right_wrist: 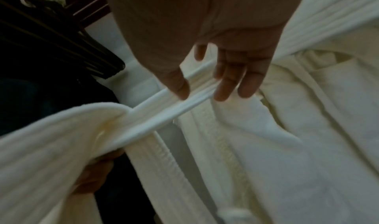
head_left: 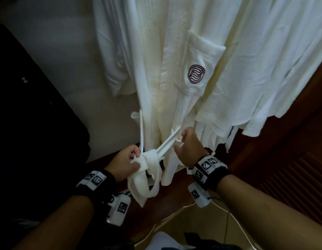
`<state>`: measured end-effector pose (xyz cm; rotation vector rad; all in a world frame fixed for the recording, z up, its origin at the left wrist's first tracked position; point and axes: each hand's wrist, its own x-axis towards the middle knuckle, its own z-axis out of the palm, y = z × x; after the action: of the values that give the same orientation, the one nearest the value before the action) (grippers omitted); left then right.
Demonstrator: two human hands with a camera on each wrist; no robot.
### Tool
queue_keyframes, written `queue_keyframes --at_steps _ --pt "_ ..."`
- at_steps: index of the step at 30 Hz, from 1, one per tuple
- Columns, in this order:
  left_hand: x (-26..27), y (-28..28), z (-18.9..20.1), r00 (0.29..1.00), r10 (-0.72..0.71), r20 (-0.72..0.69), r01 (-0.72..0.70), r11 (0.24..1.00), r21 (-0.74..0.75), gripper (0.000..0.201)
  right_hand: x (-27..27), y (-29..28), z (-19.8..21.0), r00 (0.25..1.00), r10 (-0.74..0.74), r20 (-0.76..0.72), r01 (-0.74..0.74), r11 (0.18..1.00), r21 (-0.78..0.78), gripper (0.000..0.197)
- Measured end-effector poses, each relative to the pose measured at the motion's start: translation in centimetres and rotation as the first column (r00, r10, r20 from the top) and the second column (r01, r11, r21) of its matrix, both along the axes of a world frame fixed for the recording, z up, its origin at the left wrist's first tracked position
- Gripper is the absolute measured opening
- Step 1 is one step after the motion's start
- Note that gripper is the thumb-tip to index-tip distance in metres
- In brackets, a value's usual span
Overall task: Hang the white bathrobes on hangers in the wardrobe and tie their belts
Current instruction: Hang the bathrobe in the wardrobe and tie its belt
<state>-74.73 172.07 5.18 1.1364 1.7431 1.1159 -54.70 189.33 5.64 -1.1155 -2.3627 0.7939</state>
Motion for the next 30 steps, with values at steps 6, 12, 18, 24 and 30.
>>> queue_keyframes --at_steps 6,12,18,24,30 --pt "1.5 1.4 5.2 0.987 -0.105 0.125 0.080 0.978 0.194 0.027 -2.0 -2.2 -1.7 0.909 0.413 0.053 -0.413 0.911 -0.014 0.059" --pt "0.4 3.6 9.0 0.995 -0.087 -0.042 0.095 0.956 0.276 0.025 -4.1 -1.1 5.1 0.958 0.209 -0.194 -0.239 0.961 -0.143 0.024" --pt "-3.0 6.3 13.2 0.857 -0.025 -0.515 0.118 0.982 0.150 0.049 -2.5 3.3 10.8 0.981 0.123 -0.153 -0.129 0.991 -0.030 0.028" --pt "-13.8 9.1 13.3 0.591 0.271 -0.759 -0.243 0.958 0.153 0.030 7.1 12.6 12.3 0.887 -0.461 -0.010 0.461 0.887 -0.001 0.049" --pt "-17.8 8.9 6.0 0.597 0.274 -0.754 -0.521 0.847 -0.105 0.040 15.7 15.3 7.3 0.783 -0.470 0.408 0.457 0.879 0.136 0.039"
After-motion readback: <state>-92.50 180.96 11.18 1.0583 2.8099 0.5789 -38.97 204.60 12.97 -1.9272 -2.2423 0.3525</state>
